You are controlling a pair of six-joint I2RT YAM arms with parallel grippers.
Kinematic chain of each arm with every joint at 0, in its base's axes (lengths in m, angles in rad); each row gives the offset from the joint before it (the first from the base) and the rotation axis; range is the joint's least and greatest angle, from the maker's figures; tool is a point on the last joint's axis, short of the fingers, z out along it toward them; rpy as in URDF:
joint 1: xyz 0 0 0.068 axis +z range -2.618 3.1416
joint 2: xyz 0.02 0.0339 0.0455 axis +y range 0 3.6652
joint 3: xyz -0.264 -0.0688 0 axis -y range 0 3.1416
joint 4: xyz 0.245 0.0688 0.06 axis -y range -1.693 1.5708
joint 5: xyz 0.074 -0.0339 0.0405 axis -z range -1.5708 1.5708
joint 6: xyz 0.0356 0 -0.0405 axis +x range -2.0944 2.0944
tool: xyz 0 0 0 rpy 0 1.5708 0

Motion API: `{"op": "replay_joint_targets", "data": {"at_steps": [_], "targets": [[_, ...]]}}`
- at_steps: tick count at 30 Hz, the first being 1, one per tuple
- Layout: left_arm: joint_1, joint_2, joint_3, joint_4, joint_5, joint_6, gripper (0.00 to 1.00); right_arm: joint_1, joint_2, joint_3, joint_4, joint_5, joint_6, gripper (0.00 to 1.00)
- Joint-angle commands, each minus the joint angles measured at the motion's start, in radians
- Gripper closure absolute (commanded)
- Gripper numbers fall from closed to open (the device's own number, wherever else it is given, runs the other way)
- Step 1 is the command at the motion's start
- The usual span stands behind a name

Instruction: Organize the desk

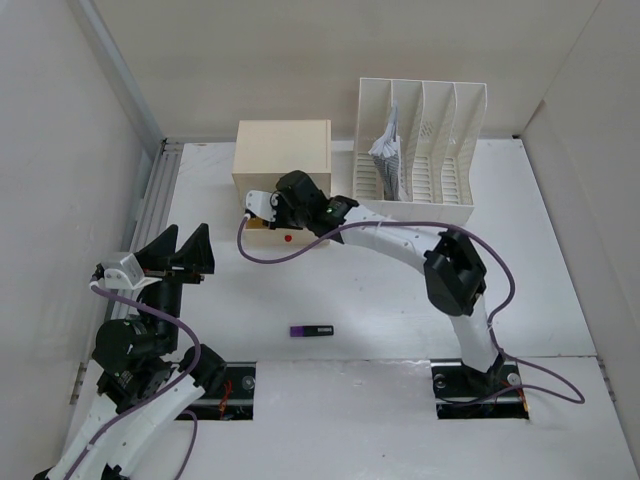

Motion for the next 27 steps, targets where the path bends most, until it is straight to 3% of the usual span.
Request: {"op": "replay_joint_targets", "data": {"at_steps": [1,7,11,14,15,21,22,23,27], "targets": [[0.002,-0.013,-0.003,0.034,-0.003,0.013,0.37,-0.008,0.003,0.065,-0.005,-0.050,-0.108,0.96],[0.002,-0.013,-0.003,0.034,-0.003,0.013,0.37,-0.008,0.052,0.101,-0.022,-0.038,-0.162,0.90],[0.002,-0.013,-0.003,0.034,-0.003,0.013,0.37,-0.017,0.086,0.125,-0.044,-0.038,-0.172,0.73],[0.002,-0.013,-0.003,0.034,-0.003,0.013,0.37,-0.017,0.086,0.125,-0.044,-0.038,-0.159,0.69],[0.002,-0.013,-0.003,0.034,-0.003,0.013,0.37,-0.017,0.077,0.125,-0.044,-0.038,-0.148,0.63],[0.002,-0.013,-0.003,0.034,-0.003,0.013,0.37,-0.017,0.038,0.102,-0.011,-0.038,-0.111,0.60],[0.002,-0.013,-0.003,0.034,-0.003,0.013,0.37,-0.017,0.029,0.102,-0.011,-0.038,-0.099,0.53],[0.002,-0.013,-0.003,0.034,-0.003,0.013,0.37,-0.017,0.029,0.102,-0.011,-0.038,-0.099,0.52],[0.002,-0.013,-0.003,0.034,-0.003,0.013,0.37,-0.017,0.011,0.093,-0.021,-0.068,-0.076,0.52]]}}
